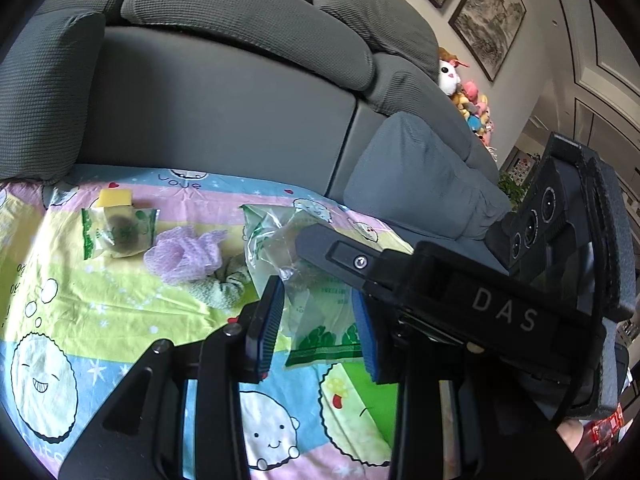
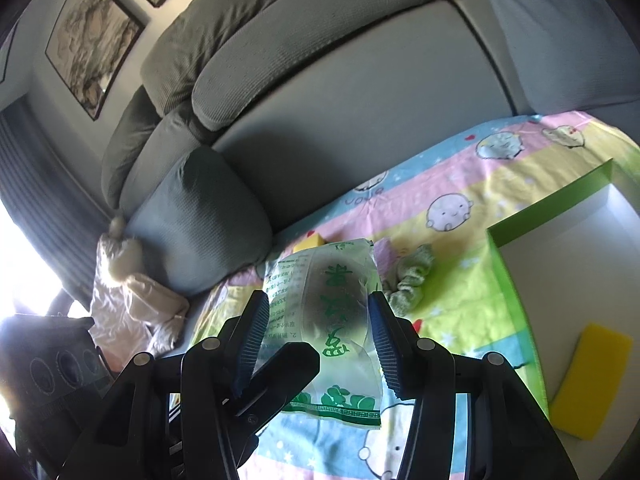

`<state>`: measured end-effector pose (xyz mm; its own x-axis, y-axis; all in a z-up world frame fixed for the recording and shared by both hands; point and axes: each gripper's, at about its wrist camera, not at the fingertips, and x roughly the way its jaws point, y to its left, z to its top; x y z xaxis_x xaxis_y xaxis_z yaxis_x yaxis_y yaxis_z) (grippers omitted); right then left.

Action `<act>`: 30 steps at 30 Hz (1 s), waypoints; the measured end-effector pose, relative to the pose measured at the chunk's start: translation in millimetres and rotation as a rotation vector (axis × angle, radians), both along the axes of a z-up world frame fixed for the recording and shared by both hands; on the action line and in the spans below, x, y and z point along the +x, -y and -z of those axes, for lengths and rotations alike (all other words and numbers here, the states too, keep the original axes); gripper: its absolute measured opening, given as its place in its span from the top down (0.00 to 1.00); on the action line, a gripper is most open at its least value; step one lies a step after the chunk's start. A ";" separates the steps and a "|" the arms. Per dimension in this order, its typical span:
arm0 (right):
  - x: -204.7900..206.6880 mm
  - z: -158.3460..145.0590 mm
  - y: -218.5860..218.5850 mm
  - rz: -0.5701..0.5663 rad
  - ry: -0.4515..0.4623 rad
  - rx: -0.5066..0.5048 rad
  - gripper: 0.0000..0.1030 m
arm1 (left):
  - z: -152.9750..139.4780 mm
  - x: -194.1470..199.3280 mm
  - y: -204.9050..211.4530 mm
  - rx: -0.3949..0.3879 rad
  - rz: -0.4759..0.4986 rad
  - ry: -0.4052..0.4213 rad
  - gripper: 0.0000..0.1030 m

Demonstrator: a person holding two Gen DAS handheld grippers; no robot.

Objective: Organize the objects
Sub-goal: 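Lift the clear plastic bag with the right gripper and carry it over the box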

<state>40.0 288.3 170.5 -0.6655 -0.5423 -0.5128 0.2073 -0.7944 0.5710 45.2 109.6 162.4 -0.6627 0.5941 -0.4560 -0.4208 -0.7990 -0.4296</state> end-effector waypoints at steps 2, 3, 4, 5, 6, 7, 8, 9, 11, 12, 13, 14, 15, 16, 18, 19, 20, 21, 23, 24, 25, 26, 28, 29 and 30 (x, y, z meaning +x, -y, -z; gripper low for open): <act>2.0 -0.6 -6.9 0.015 -0.004 -0.009 0.48 | -1.3 1.3 -7.7 -0.001 0.016 -0.007 0.67; 3.2 -0.8 -10.9 0.025 -0.006 -0.013 0.48 | -1.6 2.5 -10.0 -0.001 0.021 -0.010 0.68; 4.7 -1.3 -14.6 0.035 -0.009 -0.017 0.48 | -1.5 3.1 -13.5 0.000 0.029 -0.013 0.68; 6.2 -1.6 -17.8 0.046 -0.011 -0.018 0.48 | -1.6 3.7 -16.2 -0.001 0.036 -0.015 0.68; 7.8 -1.7 -21.3 0.058 -0.012 -0.017 0.48 | -1.6 3.9 -19.5 0.000 0.045 -0.017 0.68; 8.6 -1.6 -23.8 0.067 -0.013 -0.019 0.48 | -1.3 3.6 -21.5 0.001 0.051 -0.017 0.68; 9.3 -1.2 -26.4 0.075 -0.013 -0.021 0.48 | -0.9 3.3 -23.4 0.001 0.058 -0.017 0.68; 10.1 -0.6 -29.7 0.083 -0.012 -0.022 0.48 | -0.9 3.9 -26.4 0.000 0.065 -0.017 0.68; 12.1 0.8 -35.9 0.101 -0.010 -0.025 0.48 | -0.8 4.7 -31.7 0.001 0.079 -0.016 0.68; 13.4 1.2 -39.5 0.112 -0.009 -0.027 0.48 | -0.9 5.0 -34.9 0.002 0.088 -0.017 0.68; 14.2 1.3 -42.5 0.119 -0.010 -0.029 0.48 | -1.1 5.3 -37.7 0.001 0.095 -0.019 0.68; 15.2 1.3 -45.2 0.127 -0.011 -0.030 0.48 | -1.3 6.0 -39.6 0.001 0.100 -0.021 0.68; 16.2 1.5 -48.6 0.135 -0.012 -0.032 0.48 | -1.5 6.4 -41.9 0.001 0.108 -0.024 0.68; 17.9 1.7 -51.9 0.142 -0.014 -0.034 0.48 | -1.8 6.6 -45.1 0.001 0.117 -0.026 0.68; 20.6 1.5 -57.1 0.161 -0.016 -0.034 0.48 | -1.4 7.1 -50.1 0.003 0.134 -0.028 0.68; 22.1 1.4 -60.0 0.173 -0.016 -0.033 0.48 | -1.3 7.1 -52.4 0.004 0.141 -0.028 0.68; 23.2 1.4 -62.3 0.182 -0.015 -0.033 0.48 | -1.5 7.4 -55.4 0.004 0.148 -0.028 0.68; 24.7 1.7 -65.7 0.192 -0.016 -0.034 0.48 | -1.1 7.9 -58.4 0.004 0.157 -0.029 0.68; 26.5 1.9 -70.1 0.207 -0.014 -0.037 0.48 | -0.7 8.0 -63.5 0.003 0.169 -0.029 0.69; 27.5 2.4 -72.9 0.229 -0.013 -0.039 0.48 | -0.5 8.1 -65.3 0.002 0.175 -0.029 0.69; 28.8 3.0 -75.8 0.238 -0.012 -0.040 0.48 | -0.6 8.3 -68.1 0.001 0.183 -0.031 0.69; 29.4 3.2 -77.6 0.246 -0.012 -0.041 0.48 | 0.0 8.1 -70.1 0.001 0.192 -0.031 0.69; 31.7 3.8 -82.8 0.263 -0.010 -0.039 0.48 | 1.0 7.6 -75.5 0.005 0.211 -0.027 0.69; 32.5 4.1 -85.2 0.271 -0.009 -0.037 0.48 | 1.6 7.6 -77.6 0.006 0.218 -0.024 0.69; 33.3 4.5 -87.6 0.280 -0.005 -0.035 0.48 | 2.4 7.5 -79.8 0.009 0.225 -0.022 0.69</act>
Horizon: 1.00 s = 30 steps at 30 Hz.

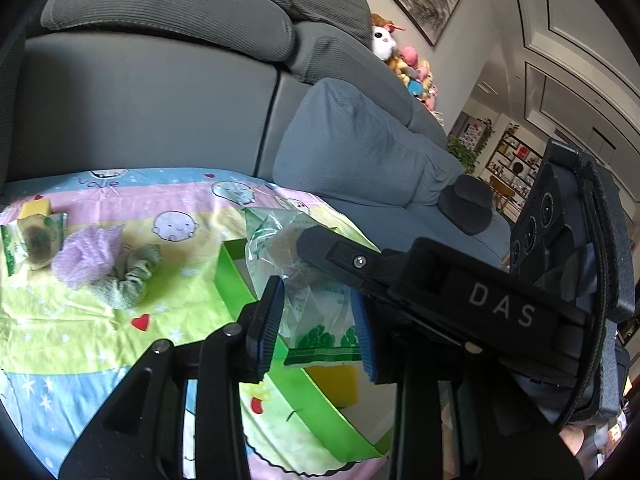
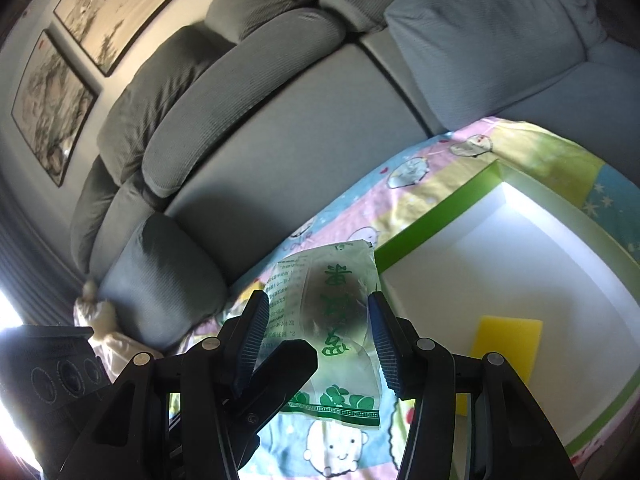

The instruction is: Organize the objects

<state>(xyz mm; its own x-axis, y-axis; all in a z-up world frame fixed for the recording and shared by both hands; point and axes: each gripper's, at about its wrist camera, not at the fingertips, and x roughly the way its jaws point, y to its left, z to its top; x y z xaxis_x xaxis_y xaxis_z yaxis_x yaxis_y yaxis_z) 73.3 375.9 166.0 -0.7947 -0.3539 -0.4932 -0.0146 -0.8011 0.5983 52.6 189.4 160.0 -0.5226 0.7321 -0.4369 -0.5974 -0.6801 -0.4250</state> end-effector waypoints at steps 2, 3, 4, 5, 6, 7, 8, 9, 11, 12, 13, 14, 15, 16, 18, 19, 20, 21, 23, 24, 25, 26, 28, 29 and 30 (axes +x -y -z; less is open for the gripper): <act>0.8 1.0 -4.1 0.014 0.007 0.002 0.48 | 1.7 -0.6 -4.1 0.002 0.014 0.004 0.69; 1.0 1.6 -6.1 0.015 0.006 0.006 0.48 | 3.3 -1.2 -6.7 0.004 0.024 0.002 0.68; 0.8 2.3 -8.1 0.022 0.010 0.010 0.48 | 4.8 -2.1 -9.2 0.008 0.030 0.004 0.68; 0.6 3.3 -9.7 0.031 0.014 0.013 0.48 | 6.3 -2.9 -11.0 0.009 0.036 0.011 0.68; 0.4 4.5 -11.7 0.040 0.023 0.017 0.48 | 8.0 -4.3 -13.8 0.010 0.045 0.021 0.68; 0.5 6.0 -14.3 0.045 0.027 0.019 0.48 | 8.8 -4.7 -15.8 0.010 0.051 0.025 0.68; 0.8 7.3 -16.5 0.051 0.031 0.017 0.48 | 9.9 -3.8 -17.6 0.011 0.056 0.026 0.68; 1.2 8.4 -19.2 0.059 0.034 0.016 0.48 | 10.7 -3.5 -20.2 0.012 0.063 0.028 0.68; 2.4 9.8 -24.3 0.076 0.039 0.020 0.48 | 12.2 -3.8 -24.8 0.015 0.079 0.035 0.68; 2.8 10.6 -26.6 0.084 0.043 0.021 0.48 | 13.3 -3.8 -27.2 0.016 0.085 0.040 0.68; 3.1 11.6 -28.4 0.091 0.048 0.020 0.48 | 14.5 -4.1 -29.9 0.016 0.092 0.046 0.68; 3.4 12.8 -30.6 0.098 0.053 0.019 0.48 | 15.7 -4.0 -31.0 0.016 0.095 0.050 0.68; 3.9 14.0 -32.7 0.105 0.058 0.018 0.48 | 17.0 -4.5 -33.1 0.017 0.101 0.056 0.69; 4.4 15.1 -34.1 0.116 0.064 0.017 0.48 | 18.3 -5.1 -35.5 0.017 0.108 0.063 0.69; 5.0 17.3 -38.3 0.132 0.075 0.018 0.48 | 20.3 -5.4 -39.8 0.020 0.120 0.074 0.69; 4.6 17.8 -38.8 0.141 0.080 0.018 0.48 | 21.2 -5.9 -41.8 0.022 0.125 0.079 0.69; 5.2 18.6 -40.6 0.147 0.083 0.016 0.48 | 21.9 -5.9 -43.9 0.023 0.130 0.081 0.69; 5.7 19.6 -42.9 0.154 0.085 0.014 0.48 | 22.5 -6.7 -45.6 0.024 0.136 0.083 0.69; 7.2 20.2 -45.3 0.170 0.091 0.022 0.48 | 25.4 -8.5 -49.6 0.035 0.160 0.093 0.69; 8.3 20.2 -46.6 0.183 0.096 0.031 0.48 | 27.2 -9.3 -51.7 0.038 0.172 0.099 0.69; 9.2 21.0 -48.2 0.194 0.104 0.038 0.48 | 28.6 -9.3 -53.8 0.040 0.183 0.106 0.69; 9.8 22.0 -49.9 0.202 0.110 0.041 0.48 | 29.9 -9.0 -56.2 0.040 0.189 0.110 0.69; 10.7 24.6 -53.6 0.215 0.123 0.039 0.48 | 31.7 -8.2 -60.3 0.030 0.199 0.116 0.69; 10.9 26.1 -55.4 0.224 0.133 0.041 0.48 | 32.8 -8.1 -61.9 0.026 0.204 0.118 0.69; 10.9 27.3 -56.8 0.232 0.142 0.045 0.48 | 34.5 -7.3 -64.1 0.022 0.209 0.124 0.69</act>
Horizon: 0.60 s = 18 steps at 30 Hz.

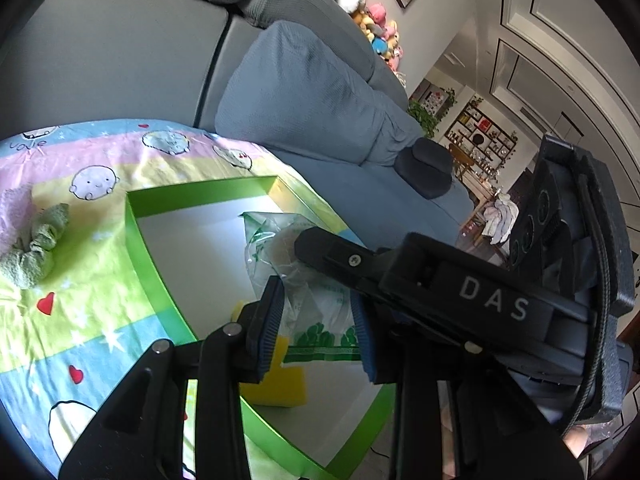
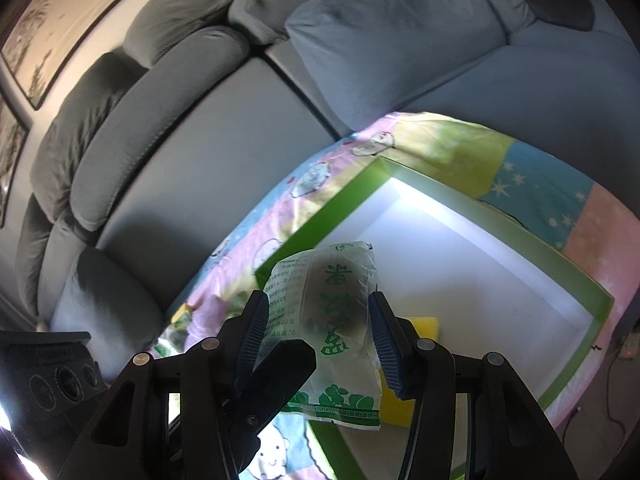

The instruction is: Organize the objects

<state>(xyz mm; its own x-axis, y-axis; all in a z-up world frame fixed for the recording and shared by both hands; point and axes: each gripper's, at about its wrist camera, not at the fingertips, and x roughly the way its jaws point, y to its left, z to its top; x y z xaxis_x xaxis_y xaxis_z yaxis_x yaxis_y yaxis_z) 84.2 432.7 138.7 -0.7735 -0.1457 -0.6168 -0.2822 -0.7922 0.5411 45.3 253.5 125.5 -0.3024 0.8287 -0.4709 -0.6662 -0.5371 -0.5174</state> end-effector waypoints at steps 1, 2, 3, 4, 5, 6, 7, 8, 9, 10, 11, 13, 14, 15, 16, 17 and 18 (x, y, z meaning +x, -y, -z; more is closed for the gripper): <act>-0.3 1.1 -1.1 0.008 0.011 0.004 0.48 | 1.5 -0.2 -1.8 -0.002 0.004 0.007 0.69; -0.5 2.3 -2.3 0.015 0.020 0.005 0.48 | 2.7 -0.1 -3.4 -0.002 0.009 0.014 0.69; -0.6 3.4 -3.9 0.021 0.026 0.005 0.48 | 4.5 0.0 -4.2 -0.002 0.013 0.017 0.69; -0.6 4.4 -5.4 0.026 0.031 0.005 0.48 | 5.5 0.5 -5.4 -0.002 0.016 0.021 0.69; -0.6 5.1 -6.3 0.028 0.034 0.006 0.48 | 6.5 1.0 -6.2 -0.002 0.018 0.022 0.69; -0.6 5.5 -7.1 0.030 0.036 0.007 0.48 | 7.1 1.5 -6.9 -0.002 0.021 0.025 0.69; -0.6 6.0 -7.9 0.032 0.038 0.007 0.48 | 8.0 1.1 -7.7 -0.002 0.024 0.028 0.69; -0.6 6.8 -8.9 0.034 0.040 0.007 0.48 | 8.7 0.3 -8.2 -0.003 0.026 0.032 0.69; -0.5 7.6 -10.1 0.038 0.045 0.008 0.48 | 9.7 0.1 -8.6 -0.003 0.028 0.036 0.69; -0.9 8.3 -10.5 0.040 0.049 0.009 0.48 | 10.8 0.3 -9.4 -0.003 0.030 0.042 0.69; -1.4 9.2 -11.2 0.043 0.054 0.009 0.48 | 11.7 0.2 -9.9 -0.004 0.031 0.046 0.69; -2.1 11.0 -12.6 0.051 0.063 0.008 0.48 | 13.2 -0.6 -10.9 -0.005 0.033 0.057 0.70; -2.2 11.6 -13.1 0.054 0.066 0.004 0.48 | 13.9 -0.6 -11.0 -0.006 0.034 0.060 0.70; -2.6 12.3 -13.6 0.055 0.069 0.003 0.48 | 14.4 -1.9 -10.9 -0.007 0.035 0.062 0.70; -2.4 12.8 -13.2 0.054 0.072 0.004 0.48 | 14.9 -1.6 -10.5 -0.006 0.034 0.064 0.70; -2.6 13.1 -13.3 0.054 0.073 0.005 0.48 | 15.6 -2.4 -10.9 -0.006 0.038 0.066 0.70; -2.8 13.5 -13.6 0.054 0.076 0.007 0.48 | 16.5 -2.5 -10.7 -0.004 0.042 0.071 0.70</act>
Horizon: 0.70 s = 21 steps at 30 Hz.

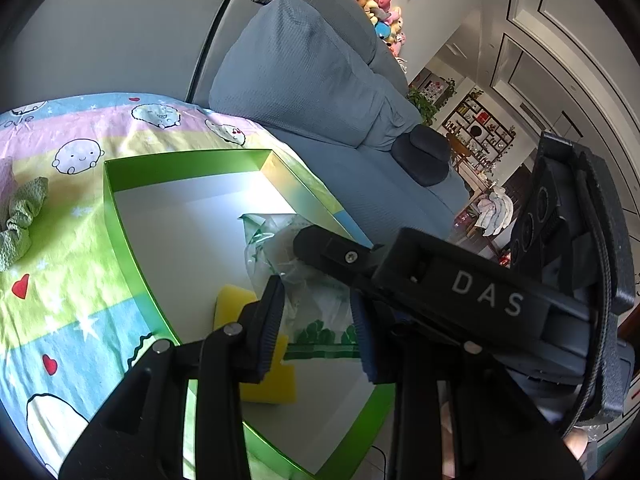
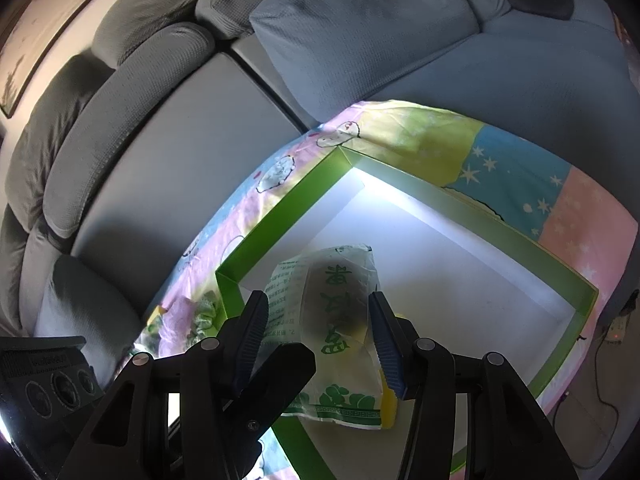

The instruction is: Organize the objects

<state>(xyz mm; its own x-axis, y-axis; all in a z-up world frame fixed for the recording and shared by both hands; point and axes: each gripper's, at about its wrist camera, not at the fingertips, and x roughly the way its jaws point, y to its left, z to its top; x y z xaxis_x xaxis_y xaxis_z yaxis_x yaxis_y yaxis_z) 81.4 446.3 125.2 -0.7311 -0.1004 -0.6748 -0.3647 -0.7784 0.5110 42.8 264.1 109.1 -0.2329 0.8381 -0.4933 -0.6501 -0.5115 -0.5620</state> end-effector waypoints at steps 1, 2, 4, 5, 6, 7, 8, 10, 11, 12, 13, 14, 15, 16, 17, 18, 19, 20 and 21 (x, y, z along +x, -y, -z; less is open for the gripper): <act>-0.2 0.1 -0.1 0.000 0.005 0.003 0.48 | 0.7 -0.7 0.1 0.001 0.003 0.006 0.70; -0.4 0.3 0.0 0.003 0.009 0.006 0.48 | 1.4 -1.6 -0.2 0.003 0.005 0.011 0.70; -0.7 1.4 -0.9 0.008 0.019 0.010 0.48 | 3.4 -2.3 -0.6 0.004 0.008 0.022 0.70; -0.4 2.1 -1.6 0.010 0.023 0.011 0.48 | 4.3 -2.3 -0.6 0.005 0.010 0.028 0.70; -0.5 2.6 -1.9 0.013 0.028 0.011 0.48 | 4.9 -3.8 -0.9 0.006 0.014 0.031 0.70; -0.4 2.8 -2.2 0.018 0.032 0.013 0.48 | 5.3 -3.3 -0.8 0.007 0.017 0.035 0.70; -0.3 2.7 -2.5 0.024 0.035 0.018 0.48 | 5.9 -3.3 -1.5 0.007 0.019 0.037 0.69; -0.5 2.3 -1.9 0.025 0.041 0.025 0.48 | 6.0 -3.1 -1.1 0.005 0.028 0.044 0.70; -0.4 2.0 -1.5 0.029 0.045 0.031 0.48 | 5.9 -3.0 -0.2 0.006 0.031 0.047 0.69; -0.5 1.6 -1.1 0.029 0.048 0.035 0.48 | 5.5 -3.1 1.3 0.009 0.028 0.046 0.70; -0.4 1.2 -1.0 0.034 0.050 0.037 0.48 | 5.1 -3.5 3.7 0.014 0.021 0.045 0.70; -0.2 1.2 -1.3 0.040 0.052 0.034 0.48 | 5.0 -4.1 5.4 0.014 0.021 0.047 0.69; -0.1 1.5 -1.5 0.041 0.049 0.027 0.48 | 4.3 -4.0 7.0 0.016 0.020 0.049 0.70; 0.2 1.4 -2.0 0.041 0.044 0.016 0.48 | 3.5 -3.5 8.9 0.019 0.019 0.049 0.70; 0.7 1.4 -2.5 0.042 0.038 0.006 0.48 | 2.0 -2.5 11.2 0.020 0.018 0.045 0.70; 1.0 1.1 -2.8 0.042 0.034 0.002 0.48 | 0.5 -2.2 12.0 0.020 0.018 0.040 0.70; 1.5 0.4 -2.7 0.044 0.029 0.000 0.48 | -1.2 -1.0 13.9 0.022 0.017 0.033 0.70; 1.9 -0.8 -2.0 0.042 0.024 0.001 0.48 | -2.4 -0.7 15.1 0.027 0.016 0.028 0.69; 2.7 -2.3 -1.2 0.043 0.018 0.004 0.48 | -4.2 0.4 17.6 0.031 0.015 0.021 0.68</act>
<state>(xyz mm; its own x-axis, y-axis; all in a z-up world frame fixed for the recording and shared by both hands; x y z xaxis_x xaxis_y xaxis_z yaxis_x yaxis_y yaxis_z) 84.0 447.5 127.5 -0.7228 -0.0665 -0.6879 -0.4067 -0.7639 0.5011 43.2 246.5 113.3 -0.2103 0.8563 -0.4717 -0.6452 -0.4840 -0.5911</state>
